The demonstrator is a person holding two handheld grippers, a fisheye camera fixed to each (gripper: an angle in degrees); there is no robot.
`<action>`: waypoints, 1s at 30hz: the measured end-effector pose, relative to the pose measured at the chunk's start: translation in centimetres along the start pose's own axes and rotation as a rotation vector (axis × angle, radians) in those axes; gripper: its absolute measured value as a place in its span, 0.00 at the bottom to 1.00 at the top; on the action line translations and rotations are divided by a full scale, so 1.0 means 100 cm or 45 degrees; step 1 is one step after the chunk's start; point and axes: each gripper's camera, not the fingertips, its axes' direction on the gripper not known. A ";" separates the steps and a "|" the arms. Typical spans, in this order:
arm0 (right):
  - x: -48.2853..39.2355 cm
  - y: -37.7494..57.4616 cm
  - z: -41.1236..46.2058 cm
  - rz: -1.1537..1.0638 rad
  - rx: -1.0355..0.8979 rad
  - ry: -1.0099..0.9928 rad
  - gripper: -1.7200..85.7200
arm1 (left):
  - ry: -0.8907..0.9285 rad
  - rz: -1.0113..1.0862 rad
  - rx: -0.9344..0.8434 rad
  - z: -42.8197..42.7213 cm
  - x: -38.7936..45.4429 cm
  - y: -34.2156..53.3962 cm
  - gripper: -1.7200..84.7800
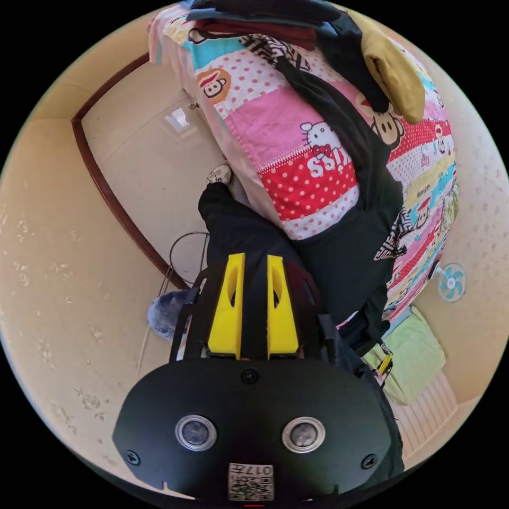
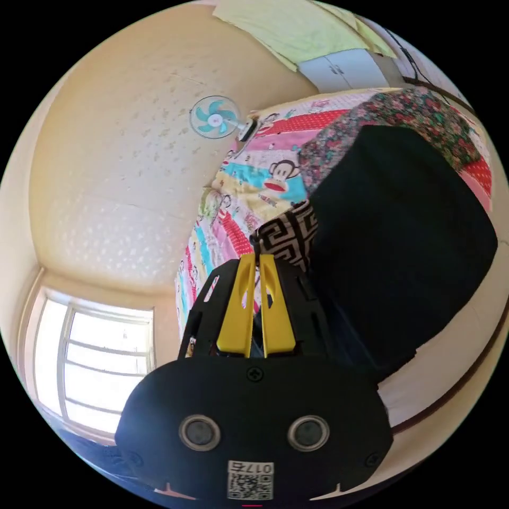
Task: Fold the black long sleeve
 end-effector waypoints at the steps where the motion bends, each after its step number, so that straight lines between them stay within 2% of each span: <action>1: -0.031 0.002 0.019 -0.109 -0.054 -0.056 0.04 | 0.037 -0.013 0.011 -0.003 -0.003 -0.002 0.10; 5: -0.117 0.022 0.091 -0.382 -0.268 -0.259 0.04 | 0.226 -0.055 0.044 -0.020 -0.014 -0.023 0.11; 7: -0.162 0.048 0.149 -0.500 -0.451 -0.352 0.04 | 0.317 -0.065 0.046 -0.023 -0.016 -0.033 0.11; 11: -0.210 0.108 0.247 -0.642 -0.774 -0.387 0.04 | 0.517 -0.101 0.029 -0.025 -0.020 -0.054 0.11; 15: -0.222 0.215 0.375 -0.880 -1.243 -0.145 0.04 | 0.606 -0.114 -0.002 -0.030 -0.027 -0.068 0.11; 19: -0.188 0.310 0.470 -0.899 -1.760 0.173 0.04 | 0.665 -0.153 -0.028 -0.043 -0.043 -0.072 0.11; 23: -0.200 0.320 0.483 -0.860 -1.764 0.142 0.04 | 0.721 -0.130 0.048 -0.088 -0.063 -0.085 0.11; 30: -0.241 0.277 0.481 -0.705 -1.409 -0.010 0.04 | 0.831 -0.124 0.186 -0.155 -0.080 -0.130 0.11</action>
